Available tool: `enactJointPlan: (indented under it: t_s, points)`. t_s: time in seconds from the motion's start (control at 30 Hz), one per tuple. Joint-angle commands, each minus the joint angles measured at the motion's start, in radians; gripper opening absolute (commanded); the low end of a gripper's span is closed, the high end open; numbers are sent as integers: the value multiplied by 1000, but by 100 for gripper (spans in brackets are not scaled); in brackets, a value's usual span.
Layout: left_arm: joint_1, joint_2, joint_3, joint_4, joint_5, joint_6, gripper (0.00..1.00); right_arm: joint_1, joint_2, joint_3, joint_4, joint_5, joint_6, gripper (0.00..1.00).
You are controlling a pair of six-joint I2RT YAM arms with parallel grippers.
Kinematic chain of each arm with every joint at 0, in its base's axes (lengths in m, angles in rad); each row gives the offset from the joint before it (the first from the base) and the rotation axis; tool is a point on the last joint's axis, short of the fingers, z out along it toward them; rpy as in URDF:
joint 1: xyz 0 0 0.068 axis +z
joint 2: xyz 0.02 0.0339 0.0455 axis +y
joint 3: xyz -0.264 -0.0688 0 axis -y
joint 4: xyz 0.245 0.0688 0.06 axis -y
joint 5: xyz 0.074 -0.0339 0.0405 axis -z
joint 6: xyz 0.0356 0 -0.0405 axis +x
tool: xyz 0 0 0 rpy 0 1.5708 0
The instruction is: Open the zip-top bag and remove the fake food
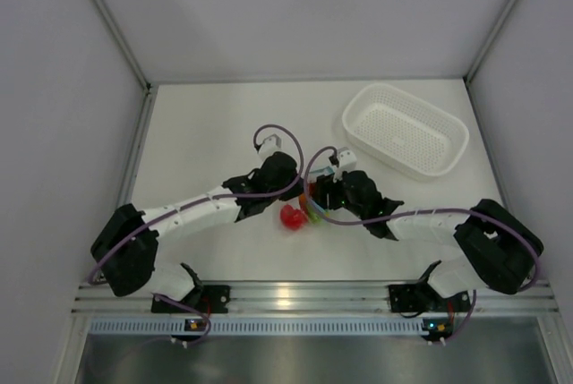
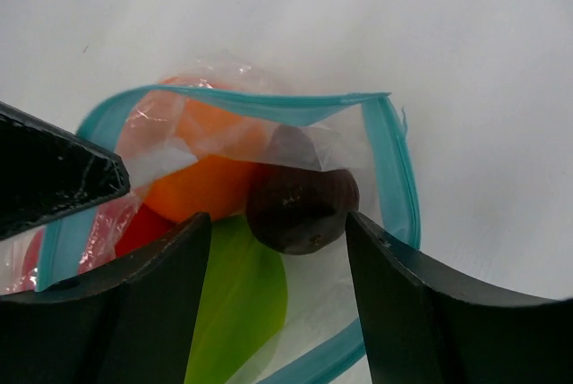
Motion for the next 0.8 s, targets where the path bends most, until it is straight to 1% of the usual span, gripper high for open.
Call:
enactJointPlan:
  t_s: [0.0, 0.23, 0.3, 0.4, 0.5, 0.63, 0.73, 0.77]
  points:
    - [11, 20, 3, -1, 25, 32, 0, -10, 25, 62, 39, -30, -44, 63]
    - [19, 65, 10, 1, 65, 37, 0, -10, 160, 116, 73, 6, -38, 65]
    - [19, 62, 5, 1, 65, 36, 0, -10, 189, 124, 77, 54, -24, 63]
    - [19, 62, 2, 2, 75, 43, 0, -10, 231, 111, 125, 86, -13, 64]
    - [21, 63, 3, 4, 88, 45, 0, -10, 261, 137, 122, 86, -23, 62]
    - [22, 63, -1, 4, 95, 46, 0, -14, 309, 145, 169, 71, -30, 53]
    - [25, 56, -7, 4, 98, 49, 0, -19, 329, 145, 179, 60, -30, 42]
    - [30, 53, -9, 4, 98, 49, 0, -21, 329, 144, 180, 56, -30, 41]
